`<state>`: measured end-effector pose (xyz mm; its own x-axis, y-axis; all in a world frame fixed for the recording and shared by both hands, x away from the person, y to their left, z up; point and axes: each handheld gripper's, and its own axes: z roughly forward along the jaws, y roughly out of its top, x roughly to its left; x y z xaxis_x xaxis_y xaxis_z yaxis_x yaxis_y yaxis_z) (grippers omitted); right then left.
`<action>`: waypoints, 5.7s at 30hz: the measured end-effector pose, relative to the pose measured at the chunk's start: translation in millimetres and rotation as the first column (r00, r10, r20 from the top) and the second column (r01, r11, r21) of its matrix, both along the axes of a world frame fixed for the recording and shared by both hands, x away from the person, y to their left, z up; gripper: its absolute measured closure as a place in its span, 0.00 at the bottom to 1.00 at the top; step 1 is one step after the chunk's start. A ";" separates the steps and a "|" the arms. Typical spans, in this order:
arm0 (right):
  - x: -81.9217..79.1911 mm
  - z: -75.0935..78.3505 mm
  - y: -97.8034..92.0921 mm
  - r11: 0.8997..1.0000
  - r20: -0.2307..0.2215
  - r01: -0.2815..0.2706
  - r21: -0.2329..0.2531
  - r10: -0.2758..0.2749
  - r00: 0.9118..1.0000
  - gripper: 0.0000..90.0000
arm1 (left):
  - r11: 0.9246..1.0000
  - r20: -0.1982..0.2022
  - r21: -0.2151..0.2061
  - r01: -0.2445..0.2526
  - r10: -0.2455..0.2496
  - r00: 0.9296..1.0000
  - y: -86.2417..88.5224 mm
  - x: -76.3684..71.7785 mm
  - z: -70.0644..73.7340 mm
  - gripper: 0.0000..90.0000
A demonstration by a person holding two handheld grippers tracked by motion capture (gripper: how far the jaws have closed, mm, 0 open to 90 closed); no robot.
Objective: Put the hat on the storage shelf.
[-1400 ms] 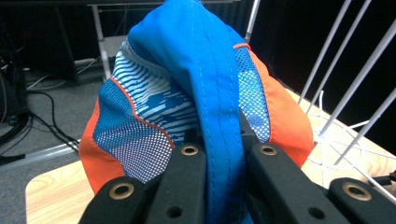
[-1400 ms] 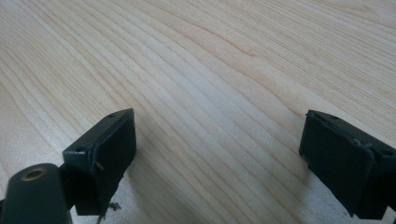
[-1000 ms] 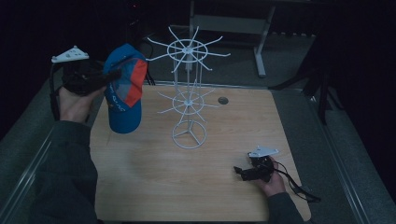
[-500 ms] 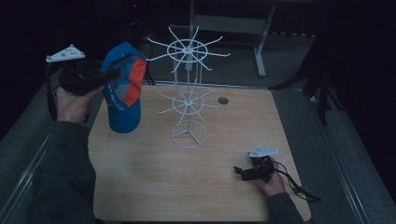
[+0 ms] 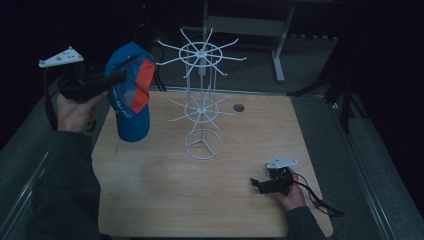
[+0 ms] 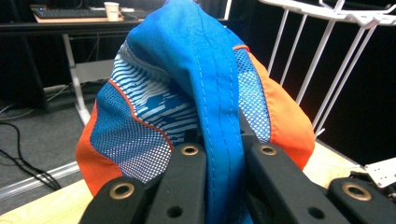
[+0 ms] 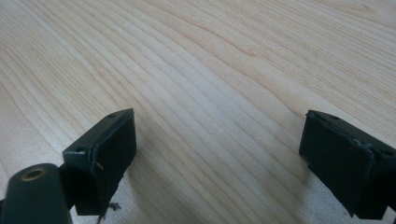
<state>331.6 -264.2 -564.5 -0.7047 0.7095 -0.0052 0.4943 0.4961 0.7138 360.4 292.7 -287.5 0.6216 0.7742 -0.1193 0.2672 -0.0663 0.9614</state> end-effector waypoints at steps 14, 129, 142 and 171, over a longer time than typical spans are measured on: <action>0.1 0.0 0.0 1.000 0.001 -0.001 0.000 0.001 1.000 0.12 | 1.000 0.022 -0.024 0.015 -0.014 1.000 7.2 -4.8 6.3 0.98; 0.1 -0.1 0.0 1.000 0.002 -0.001 0.000 0.001 1.000 0.12 | 0.965 -0.017 0.087 0.249 -0.249 0.968 -41.9 17.1 8.6 0.74; 0.1 0.0 -0.1 1.000 0.001 0.000 -0.001 0.000 1.000 0.12 | 0.954 -0.017 0.101 0.282 -0.282 0.959 -47.5 13.6 9.6 0.61; 0.1 -0.1 -0.1 1.000 0.001 -0.001 0.000 0.001 1.000 0.12 | 0.995 -0.037 0.085 0.054 -0.051 0.998 -29.9 6.2 16.8 0.16</action>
<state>331.7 -264.3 -564.6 -0.7053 0.7089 -0.0059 0.4933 0.4967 0.7142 366.6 262.9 -270.7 0.6582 0.7490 -0.0761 0.2945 -0.1631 0.9416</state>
